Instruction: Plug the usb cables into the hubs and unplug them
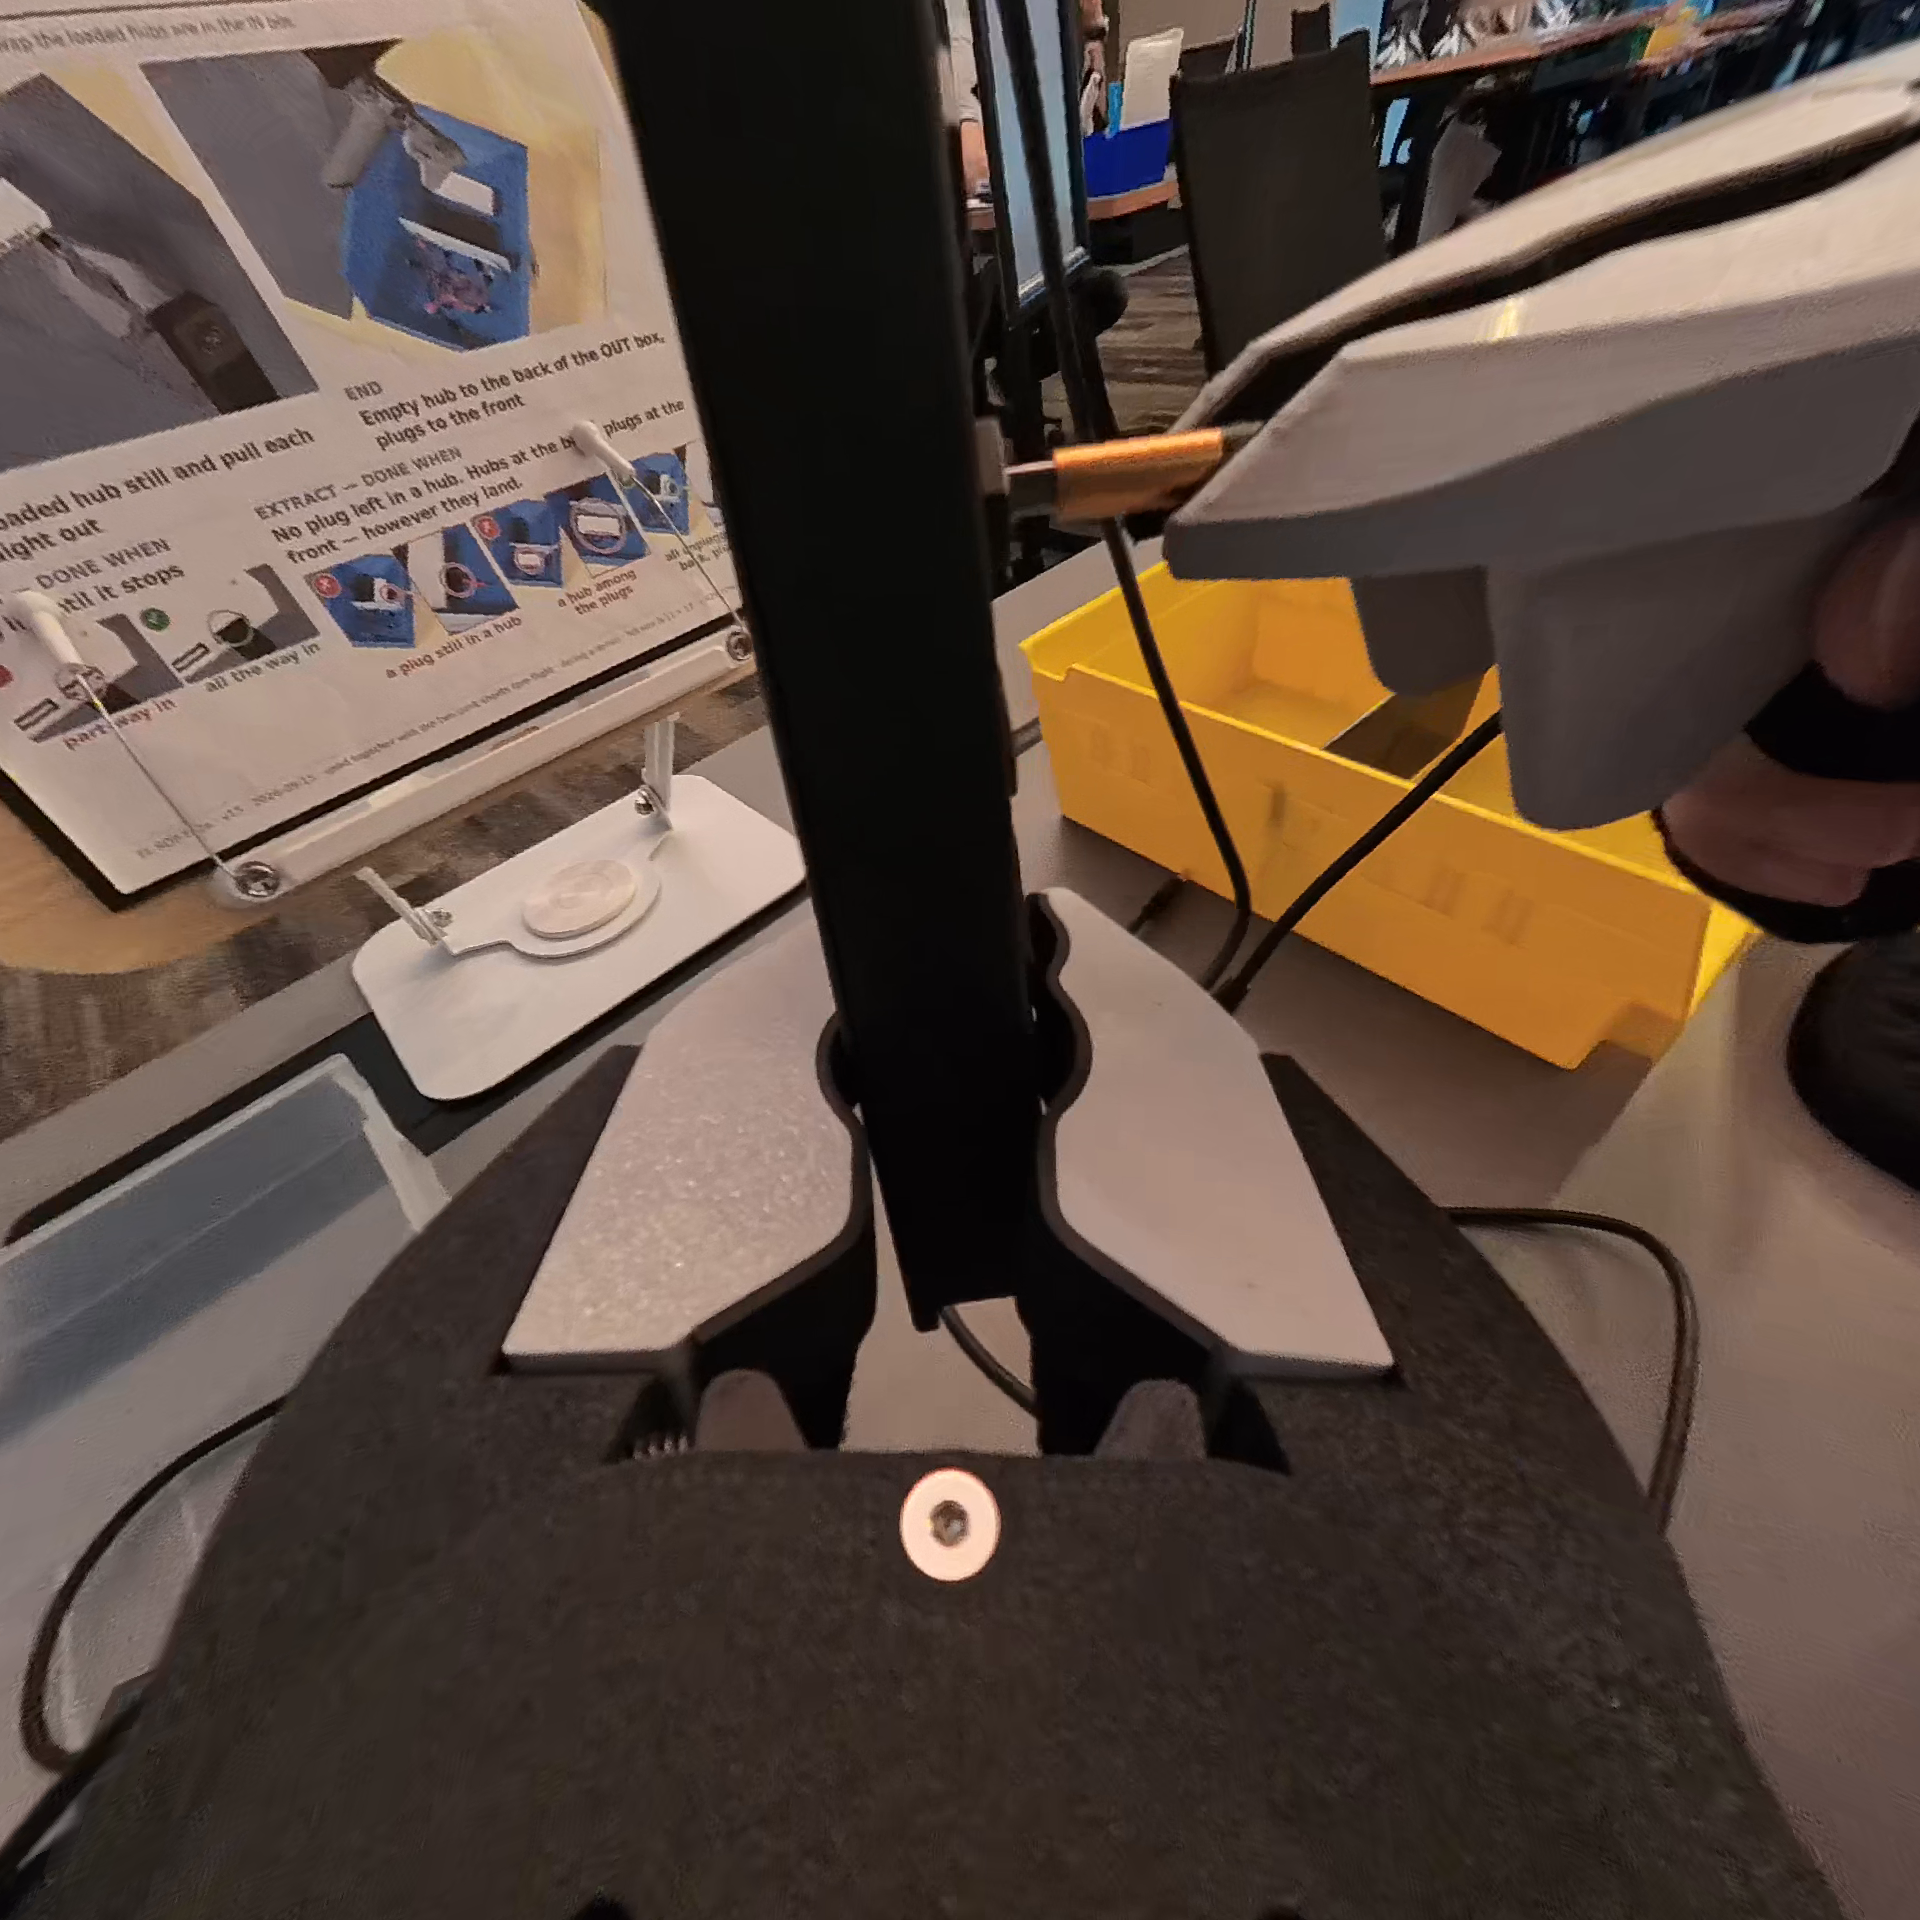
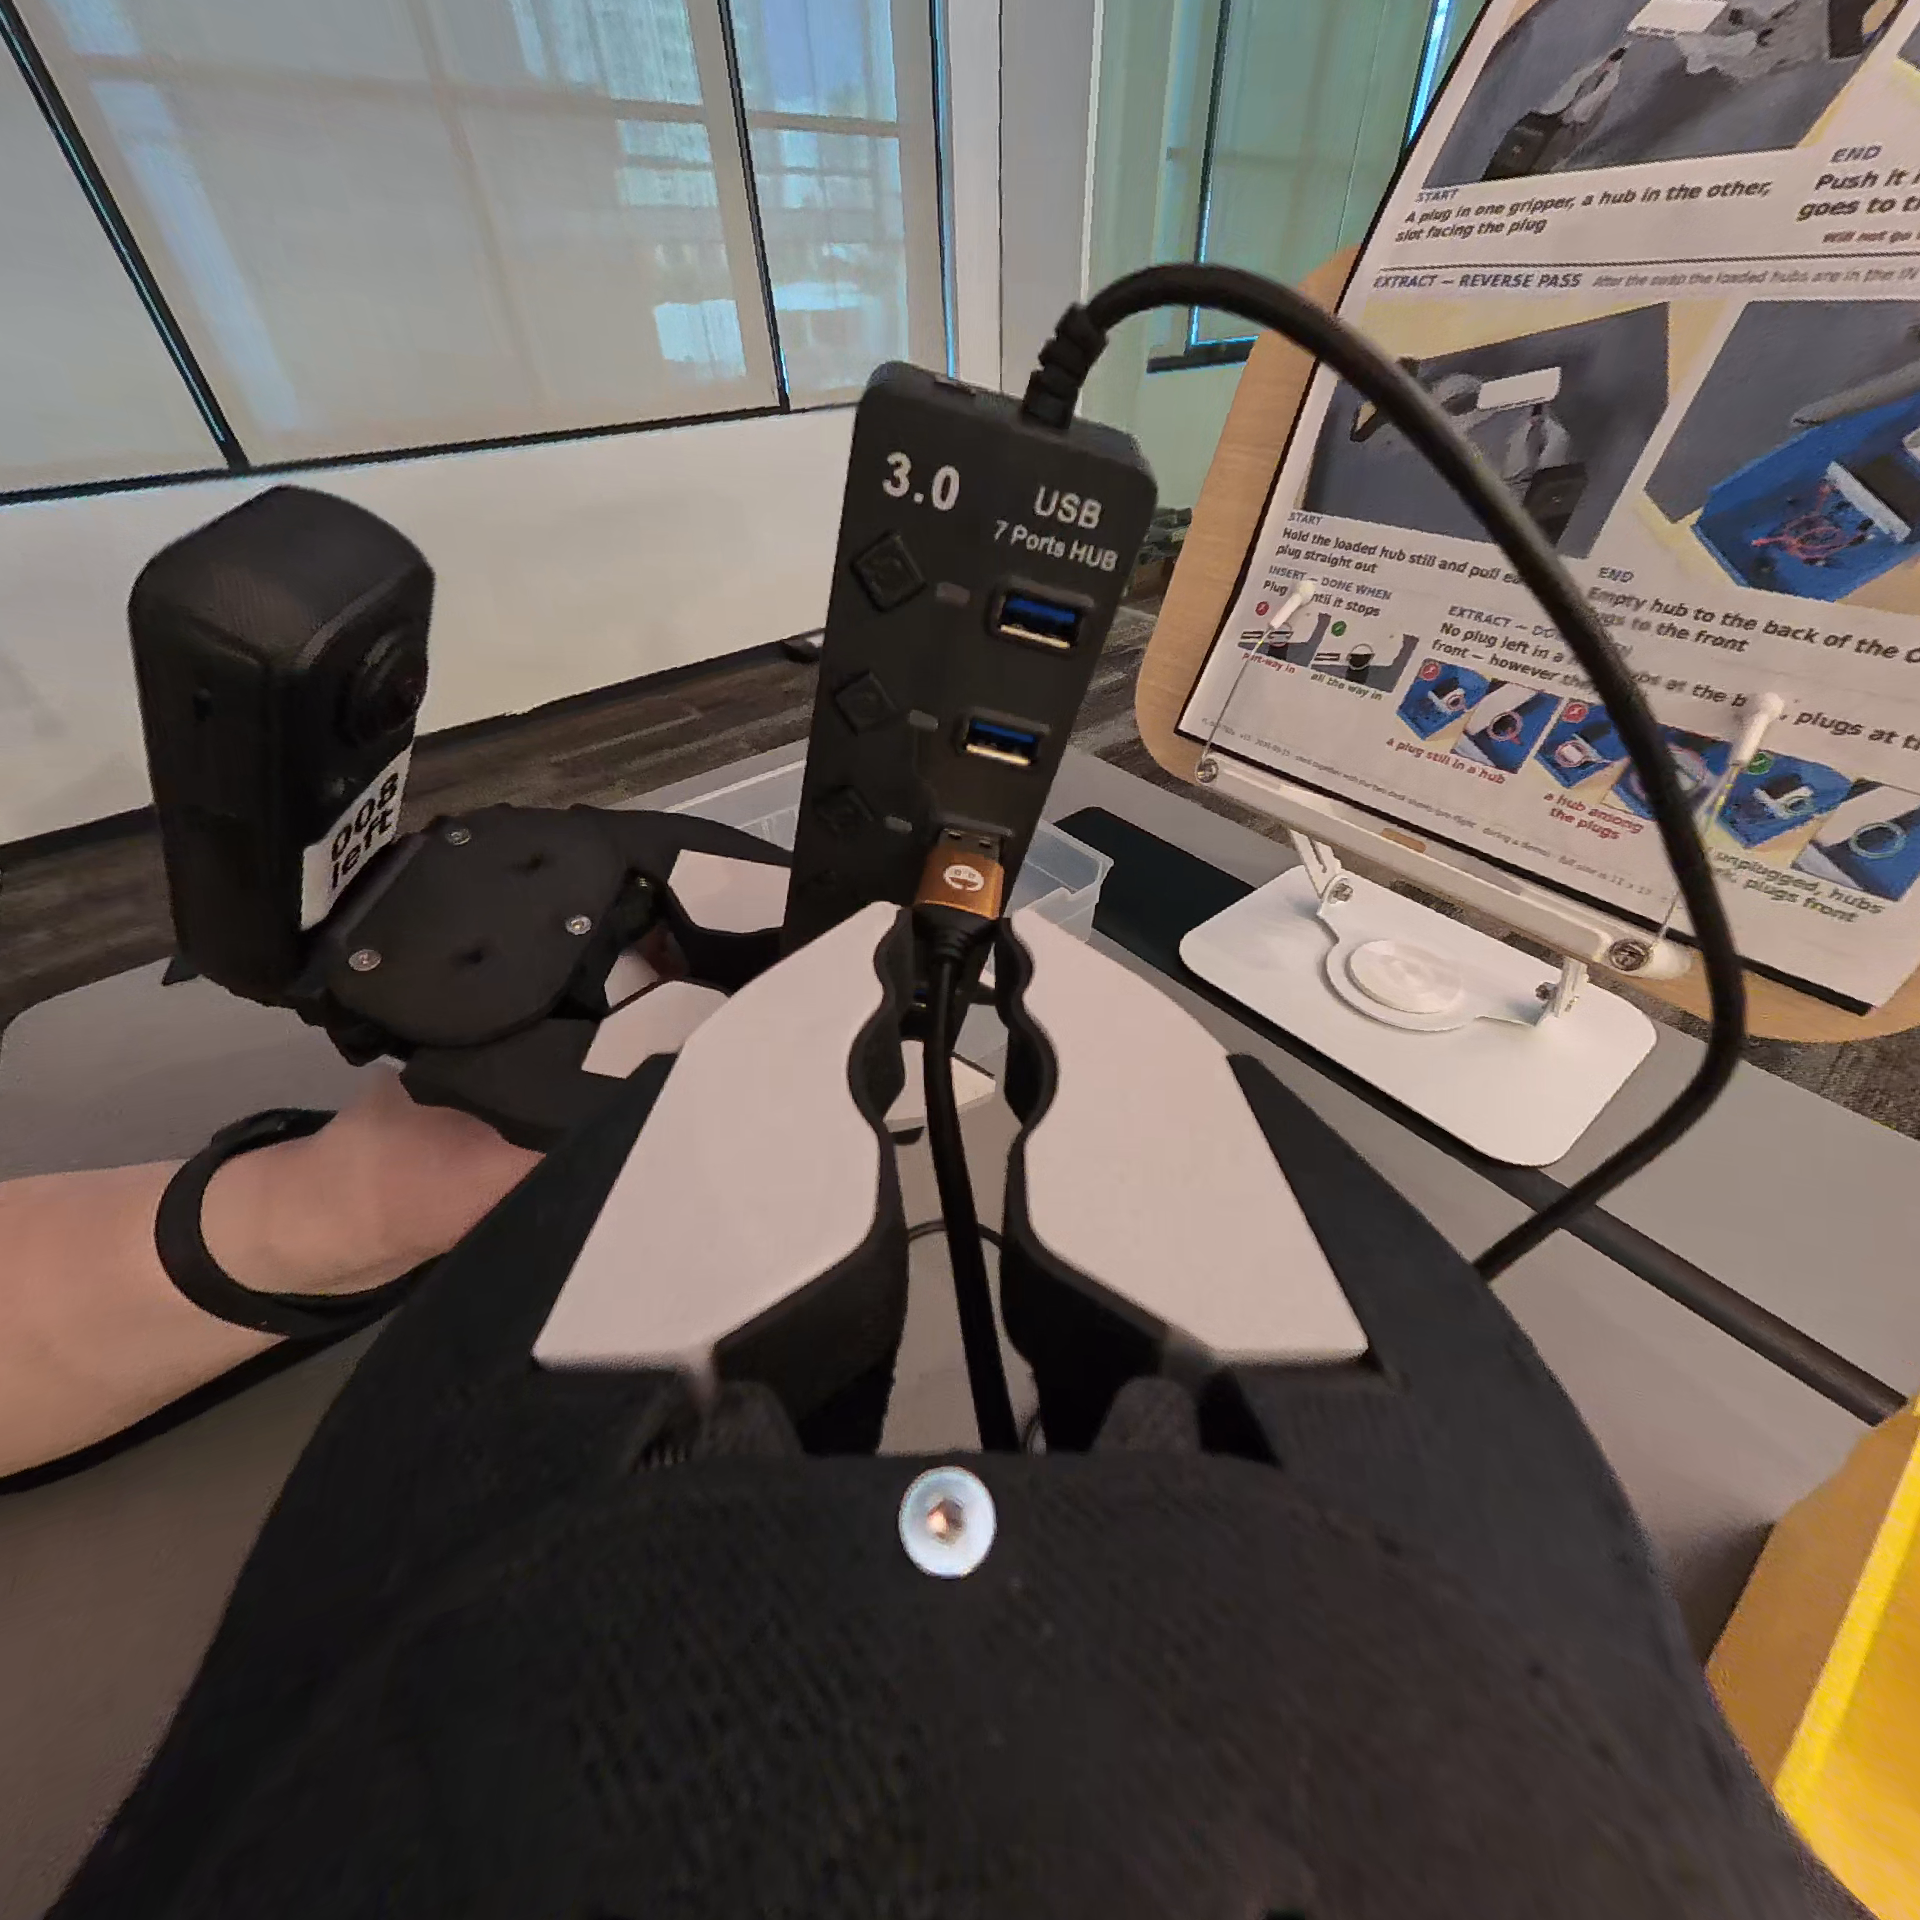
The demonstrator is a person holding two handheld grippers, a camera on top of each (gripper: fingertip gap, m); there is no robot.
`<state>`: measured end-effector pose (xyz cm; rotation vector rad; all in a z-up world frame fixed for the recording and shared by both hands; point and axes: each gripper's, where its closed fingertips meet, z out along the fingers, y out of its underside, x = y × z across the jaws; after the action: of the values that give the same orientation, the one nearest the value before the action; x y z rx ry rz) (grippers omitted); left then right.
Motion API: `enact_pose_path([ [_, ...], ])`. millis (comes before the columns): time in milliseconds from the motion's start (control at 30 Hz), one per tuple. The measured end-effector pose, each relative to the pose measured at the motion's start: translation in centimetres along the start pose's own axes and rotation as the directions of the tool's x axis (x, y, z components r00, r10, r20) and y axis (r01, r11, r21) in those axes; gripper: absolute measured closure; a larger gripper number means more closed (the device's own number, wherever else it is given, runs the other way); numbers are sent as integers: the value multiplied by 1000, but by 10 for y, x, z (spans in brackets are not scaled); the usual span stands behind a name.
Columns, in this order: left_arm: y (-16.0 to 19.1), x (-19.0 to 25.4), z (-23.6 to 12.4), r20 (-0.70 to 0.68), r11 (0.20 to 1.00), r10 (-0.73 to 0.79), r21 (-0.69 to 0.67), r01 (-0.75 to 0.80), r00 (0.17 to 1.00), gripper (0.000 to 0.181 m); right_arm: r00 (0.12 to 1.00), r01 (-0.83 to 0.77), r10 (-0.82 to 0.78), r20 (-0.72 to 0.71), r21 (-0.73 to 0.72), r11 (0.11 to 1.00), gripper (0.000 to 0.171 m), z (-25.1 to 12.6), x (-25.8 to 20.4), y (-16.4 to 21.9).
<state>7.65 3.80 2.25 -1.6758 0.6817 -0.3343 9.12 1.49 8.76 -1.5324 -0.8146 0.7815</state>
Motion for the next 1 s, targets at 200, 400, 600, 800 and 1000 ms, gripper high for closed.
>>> enact_pose_path([
  [200, -2, 1, -1, 7, 997, 76, 2, -76, 997, 153, 998, 45, -43, 51, -33, 998, 157, -4, -1, 0],
  [400, -4, 8, -1, -28, 996, 88, 20, -88, 996, 153, 997, 43, -41, 59, -32, 999, 157, -4, -2, 0],
  [600, -5, 9, -2, -49, 992, 130, 16, -129, 990, 152, 996, 60, -57, 65, -38, 997, 157, -6, -3, -1],
  [800, -6, 8, -3, -15, 986, 168, 18, -168, 986, 152, 997, 36, -36, 63, -2, 999, 157, -5, -4, -3],
  [1000, -11, 8, -3, -72, 997, 44, 68, -39, 996, 152, 996, 68, -69, 50, 15, 998, 156, -4, -7, -6],
])
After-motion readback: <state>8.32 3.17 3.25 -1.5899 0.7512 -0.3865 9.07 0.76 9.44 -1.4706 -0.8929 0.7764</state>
